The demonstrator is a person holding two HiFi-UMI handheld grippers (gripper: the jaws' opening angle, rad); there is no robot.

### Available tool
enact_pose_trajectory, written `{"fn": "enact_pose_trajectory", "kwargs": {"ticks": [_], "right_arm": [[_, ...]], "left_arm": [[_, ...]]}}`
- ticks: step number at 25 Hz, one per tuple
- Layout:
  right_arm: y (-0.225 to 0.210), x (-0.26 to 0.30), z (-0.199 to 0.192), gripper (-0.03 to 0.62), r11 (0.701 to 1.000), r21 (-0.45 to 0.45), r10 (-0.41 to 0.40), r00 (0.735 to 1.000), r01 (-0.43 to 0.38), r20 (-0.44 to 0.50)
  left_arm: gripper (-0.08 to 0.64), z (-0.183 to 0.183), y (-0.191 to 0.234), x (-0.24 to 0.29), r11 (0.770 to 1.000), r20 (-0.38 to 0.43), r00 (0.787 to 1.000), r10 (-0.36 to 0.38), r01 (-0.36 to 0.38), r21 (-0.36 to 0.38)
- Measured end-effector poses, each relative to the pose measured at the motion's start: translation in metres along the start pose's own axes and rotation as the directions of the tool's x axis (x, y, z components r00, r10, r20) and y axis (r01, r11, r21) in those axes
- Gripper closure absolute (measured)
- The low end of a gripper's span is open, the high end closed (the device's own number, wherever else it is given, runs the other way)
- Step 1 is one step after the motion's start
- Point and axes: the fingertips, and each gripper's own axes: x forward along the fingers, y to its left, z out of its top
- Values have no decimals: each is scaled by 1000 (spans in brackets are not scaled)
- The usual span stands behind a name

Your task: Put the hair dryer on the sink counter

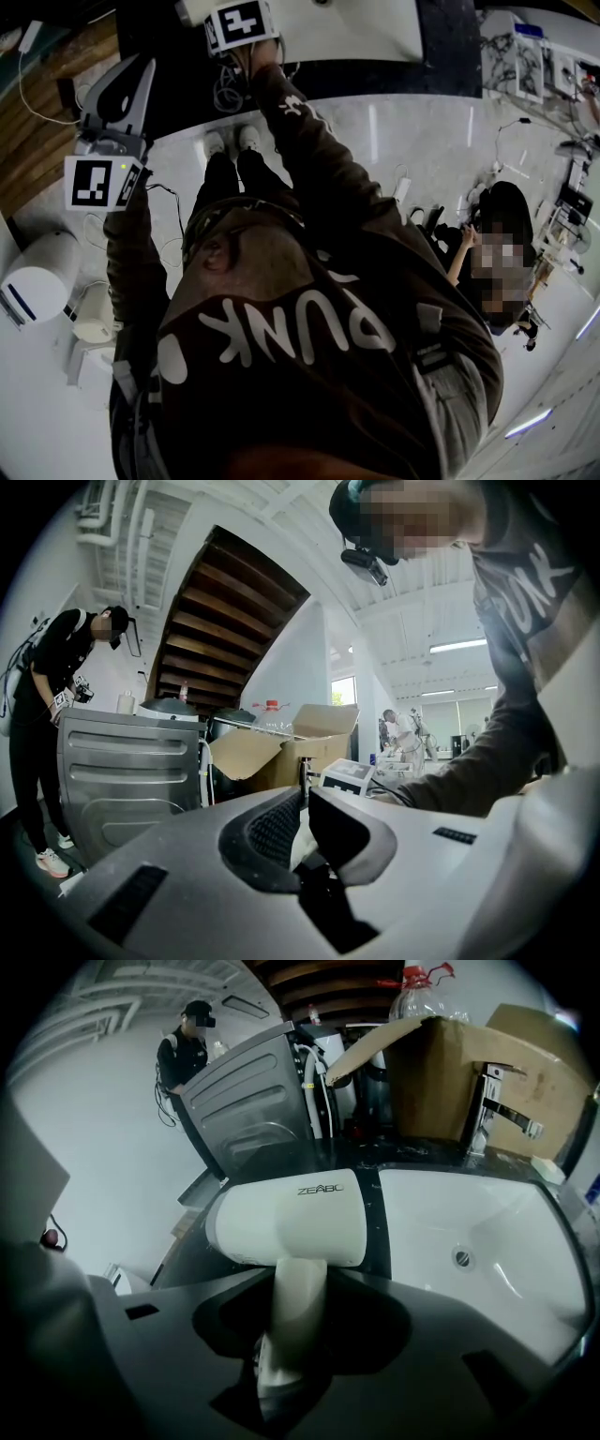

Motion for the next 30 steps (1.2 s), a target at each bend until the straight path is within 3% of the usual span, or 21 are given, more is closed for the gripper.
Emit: {"fn": "enact_pose_trajectory", "kwargs": {"ticks": [8,11,13,16,19,22,27,30], "right_arm": [[-1,-38,14,380,999,-51,5,994,1,111],[7,-67,32,383,995,-103,24,976,-2,217],[17,-90,43,387,987,-162,55,950,-5,306],[35,-132,56,412,965,-263,141,878,-18,458],[54,-182,68,440,935,-351,254,768,-41,588],[71,-226,69,469,894,-447,346,670,-24,656],[97,-277,63,481,818,-574,460,564,31,686],[105,-289,58,513,790,-611,493,546,43,677]], "left_arm": [[531,4,-6,2,1000,0,1000,-5,5,9],[531,6,-7,0,1000,4,1000,-6,6,14],[531,8,-9,0,1000,7,1000,-7,7,18],[531,14,-15,3,1000,16,1000,-11,11,23],[531,25,-16,6,999,27,1000,-14,13,37],[531,38,-16,4,998,44,999,-18,15,57],[530,61,-19,-2,997,77,997,-27,21,75],[531,72,-20,-6,994,83,996,-34,25,102]]}}
